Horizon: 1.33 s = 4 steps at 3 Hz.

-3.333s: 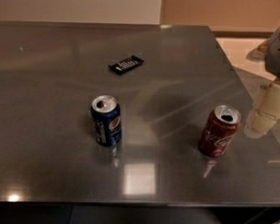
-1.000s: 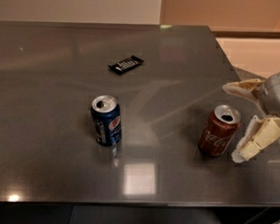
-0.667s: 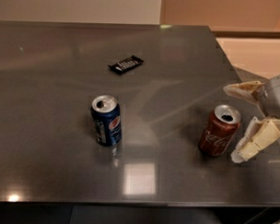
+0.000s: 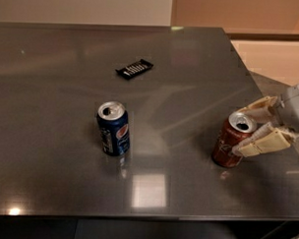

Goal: Knock coke can over

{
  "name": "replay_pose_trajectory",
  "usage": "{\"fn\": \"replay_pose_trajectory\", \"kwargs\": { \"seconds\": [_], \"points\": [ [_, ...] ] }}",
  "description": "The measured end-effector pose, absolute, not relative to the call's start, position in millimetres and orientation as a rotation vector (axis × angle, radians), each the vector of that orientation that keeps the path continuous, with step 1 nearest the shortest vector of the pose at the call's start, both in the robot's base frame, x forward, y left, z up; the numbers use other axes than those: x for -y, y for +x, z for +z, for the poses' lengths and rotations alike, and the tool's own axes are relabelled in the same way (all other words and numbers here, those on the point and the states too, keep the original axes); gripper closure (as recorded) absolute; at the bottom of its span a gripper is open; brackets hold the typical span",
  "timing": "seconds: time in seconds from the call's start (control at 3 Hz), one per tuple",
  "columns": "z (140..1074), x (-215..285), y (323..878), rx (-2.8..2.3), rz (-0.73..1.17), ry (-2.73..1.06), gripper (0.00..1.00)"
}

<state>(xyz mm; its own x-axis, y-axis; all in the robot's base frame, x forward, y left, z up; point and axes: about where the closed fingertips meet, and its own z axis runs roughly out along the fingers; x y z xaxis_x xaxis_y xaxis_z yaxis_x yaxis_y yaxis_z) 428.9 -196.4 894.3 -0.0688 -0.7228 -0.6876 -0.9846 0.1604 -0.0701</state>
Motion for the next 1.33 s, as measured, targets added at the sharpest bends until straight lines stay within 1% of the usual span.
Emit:
{"fn": "replay_pose_trajectory", "kwargs": {
  "seconds": [0.67, 1.0, 1.33],
  "points": [
    [909.0, 199.7, 438.8, -1.917, 0.517, -1.634, 0.88],
    [924.1, 203.9, 449.7, -2.014, 0.451, -1.668, 1.00],
    [928.8, 204.0, 459.4, -2.141, 0.347, -1.741, 1.00]
  ]
}}
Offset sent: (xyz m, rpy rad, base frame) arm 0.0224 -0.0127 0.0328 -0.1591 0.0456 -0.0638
